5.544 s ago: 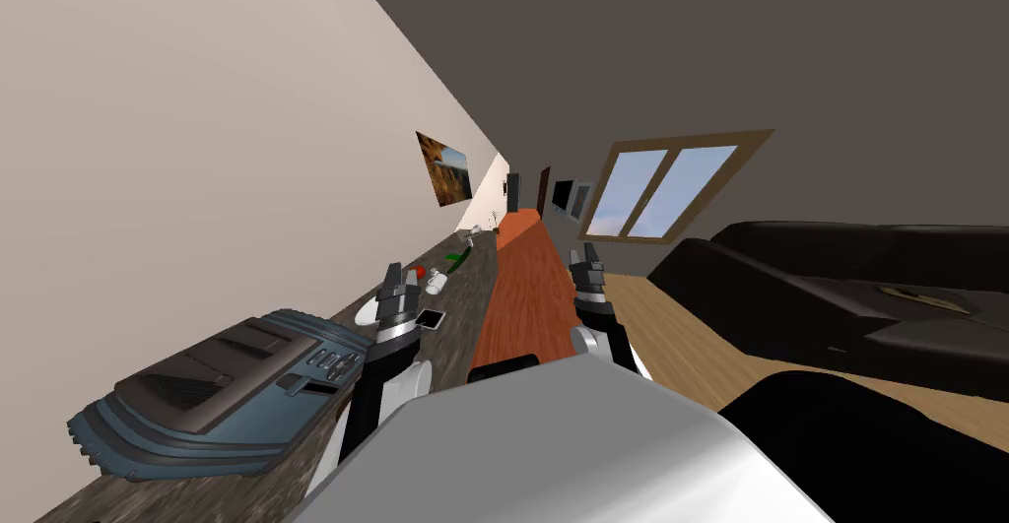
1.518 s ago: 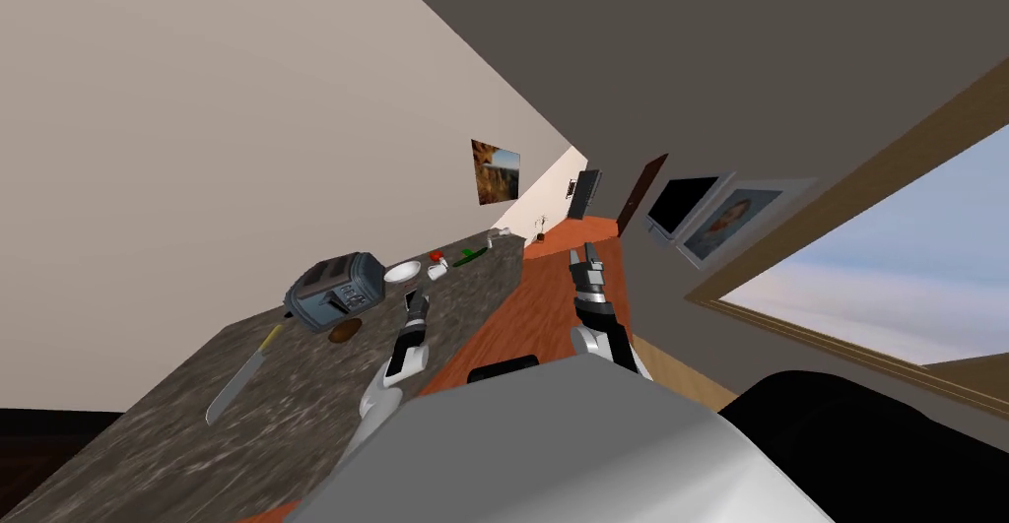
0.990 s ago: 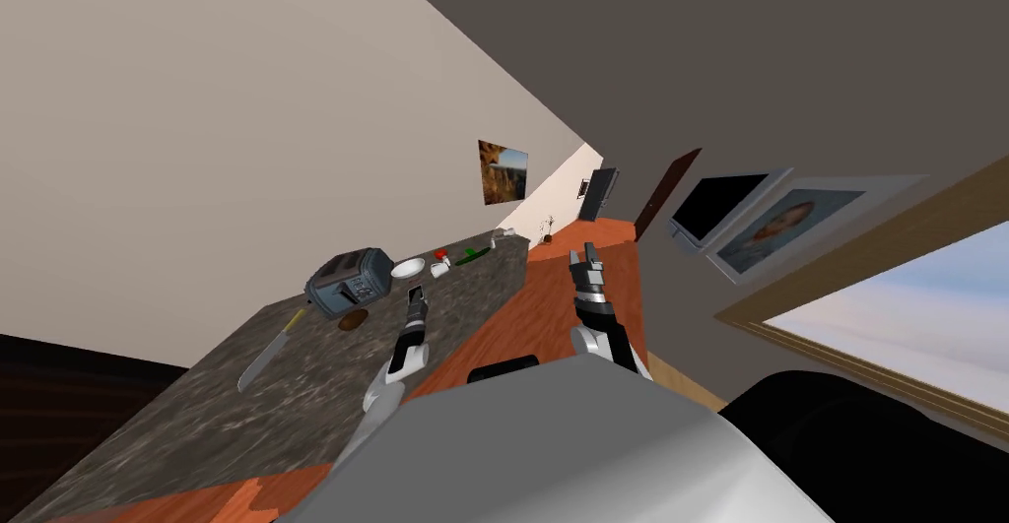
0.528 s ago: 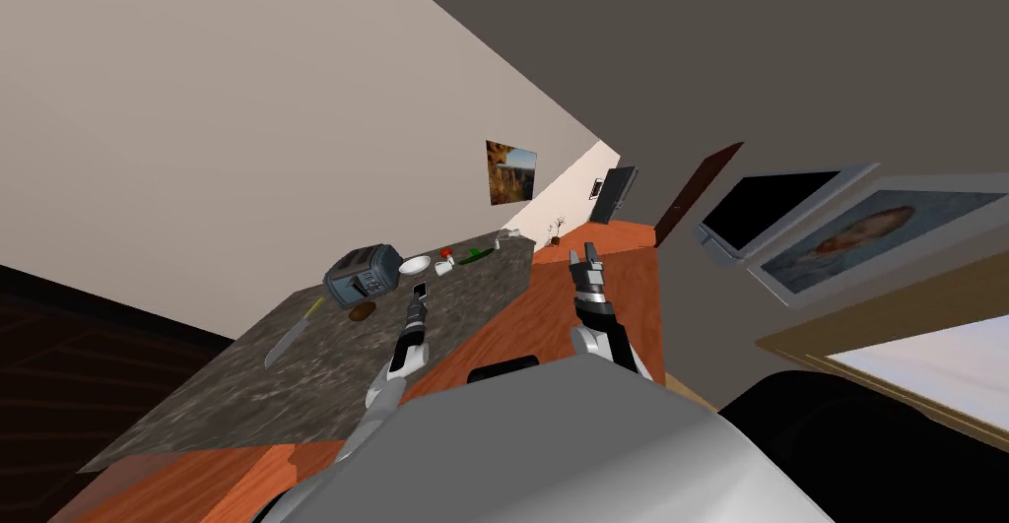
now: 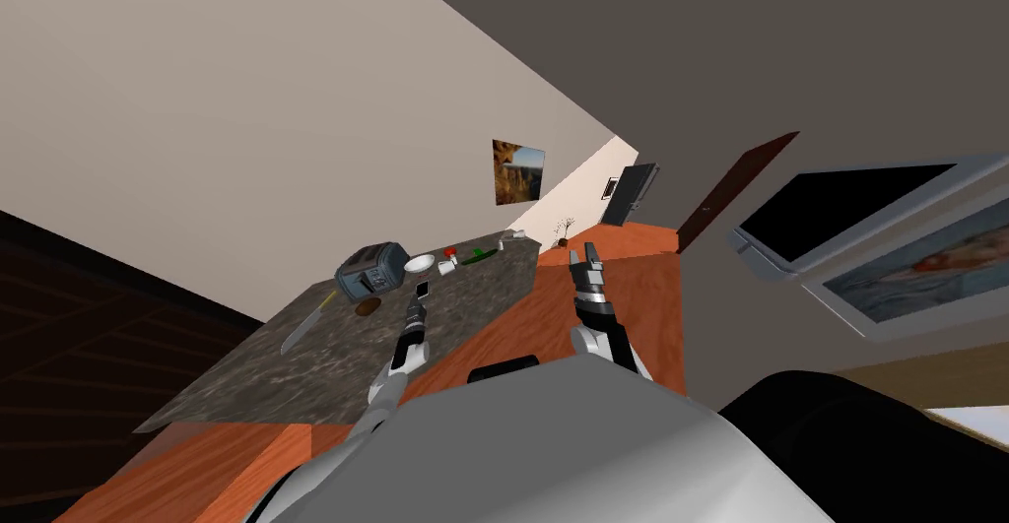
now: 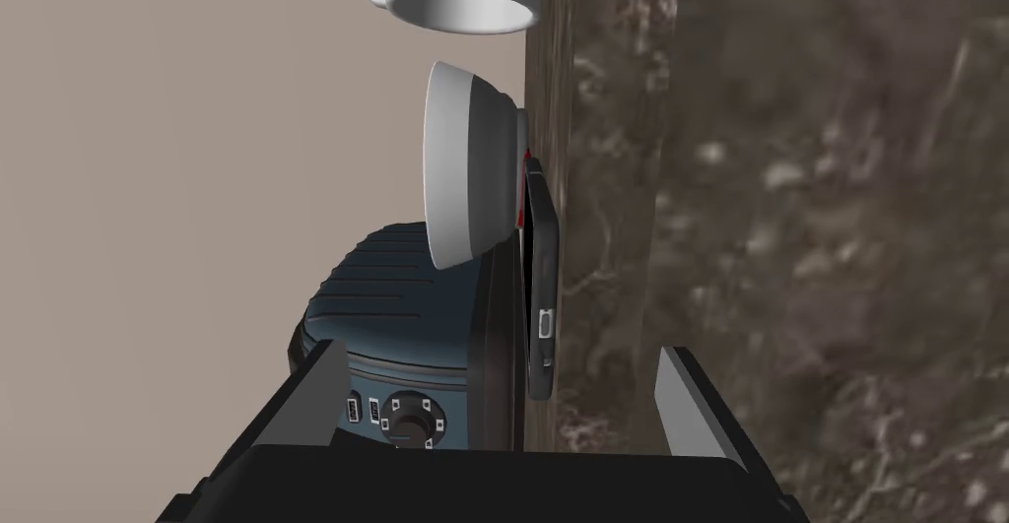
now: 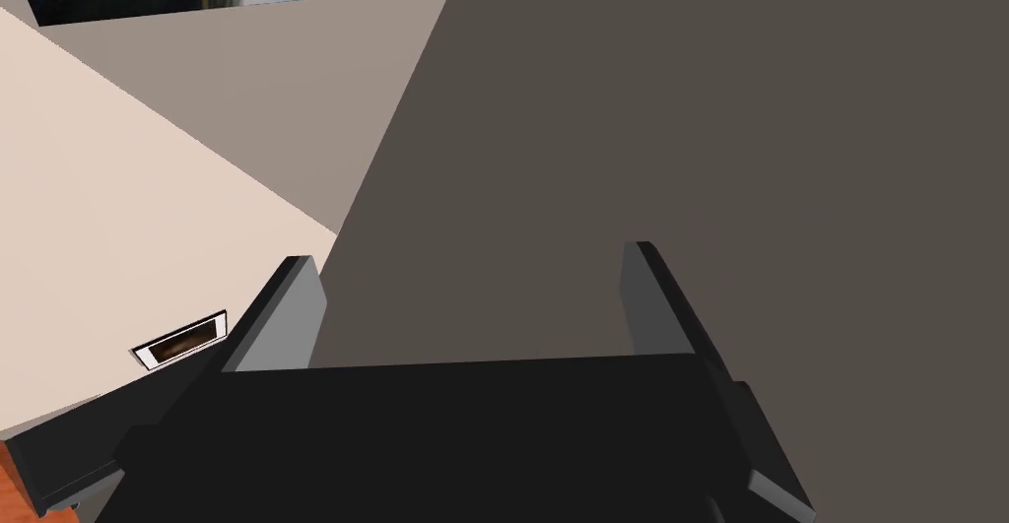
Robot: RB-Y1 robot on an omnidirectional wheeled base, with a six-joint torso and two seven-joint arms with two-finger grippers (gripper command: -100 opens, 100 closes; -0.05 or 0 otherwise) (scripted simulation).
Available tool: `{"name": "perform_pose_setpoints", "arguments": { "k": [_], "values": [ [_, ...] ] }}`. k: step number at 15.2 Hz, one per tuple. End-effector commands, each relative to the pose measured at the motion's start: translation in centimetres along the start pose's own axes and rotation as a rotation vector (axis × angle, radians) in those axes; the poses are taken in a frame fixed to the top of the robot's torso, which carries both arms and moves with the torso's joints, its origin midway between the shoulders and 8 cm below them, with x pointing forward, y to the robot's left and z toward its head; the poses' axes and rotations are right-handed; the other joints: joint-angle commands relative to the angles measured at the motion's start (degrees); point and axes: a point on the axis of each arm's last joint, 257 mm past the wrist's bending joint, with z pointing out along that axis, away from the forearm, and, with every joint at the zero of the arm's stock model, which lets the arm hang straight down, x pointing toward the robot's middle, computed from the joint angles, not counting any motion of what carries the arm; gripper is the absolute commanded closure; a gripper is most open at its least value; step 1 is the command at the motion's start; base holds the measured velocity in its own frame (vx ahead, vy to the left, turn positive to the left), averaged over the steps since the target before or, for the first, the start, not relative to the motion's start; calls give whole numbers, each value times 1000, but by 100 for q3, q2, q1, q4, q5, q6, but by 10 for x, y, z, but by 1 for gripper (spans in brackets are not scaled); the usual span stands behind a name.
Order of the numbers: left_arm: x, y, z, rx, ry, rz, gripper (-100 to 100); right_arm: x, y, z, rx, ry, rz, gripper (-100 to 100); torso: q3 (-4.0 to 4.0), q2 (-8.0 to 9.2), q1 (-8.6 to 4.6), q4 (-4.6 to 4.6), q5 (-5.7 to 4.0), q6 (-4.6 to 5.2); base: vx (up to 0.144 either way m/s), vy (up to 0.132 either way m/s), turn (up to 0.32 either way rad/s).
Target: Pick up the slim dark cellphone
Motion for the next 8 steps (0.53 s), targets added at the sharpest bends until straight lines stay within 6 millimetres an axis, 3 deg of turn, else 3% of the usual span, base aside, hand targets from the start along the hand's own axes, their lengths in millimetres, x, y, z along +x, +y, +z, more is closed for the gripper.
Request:
{"name": "perform_pose_setpoints", "arguments": {
  "k": [1, 2, 5, 7, 8],
  "values": [
    [-17, 1, -4, 7, 1, 2, -100, 0, 0, 0, 0, 0, 0, 0, 0, 0, 0, 0, 0, 0, 62, -49, 44],
    [-17, 1, -4, 7, 1, 2, -100, 0, 0, 0, 0, 0, 0, 0, -2, -5, -3, -1, -1, -2, 98, -76, 60],
    [-50, 1, -13, 18, 9, 30, -100, 0, 0, 0, 0, 0, 0, 0, -18, -33, -29, -6, -6, -1, 129, -113, 63],
    [-50, 1, -13, 18, 9, 5, -100, 0, 0, 0, 0, 0, 0, 0, -19, -35, -29, -7, -6, -1, 103, -95, 39],
    [-66, 0, -17, 22, 15, 27, -100, 0, 0, 0, 0, 0, 0, 0, -16, -28, -25, -6, -5, 1, 78, -71, 36]
  ]
}}
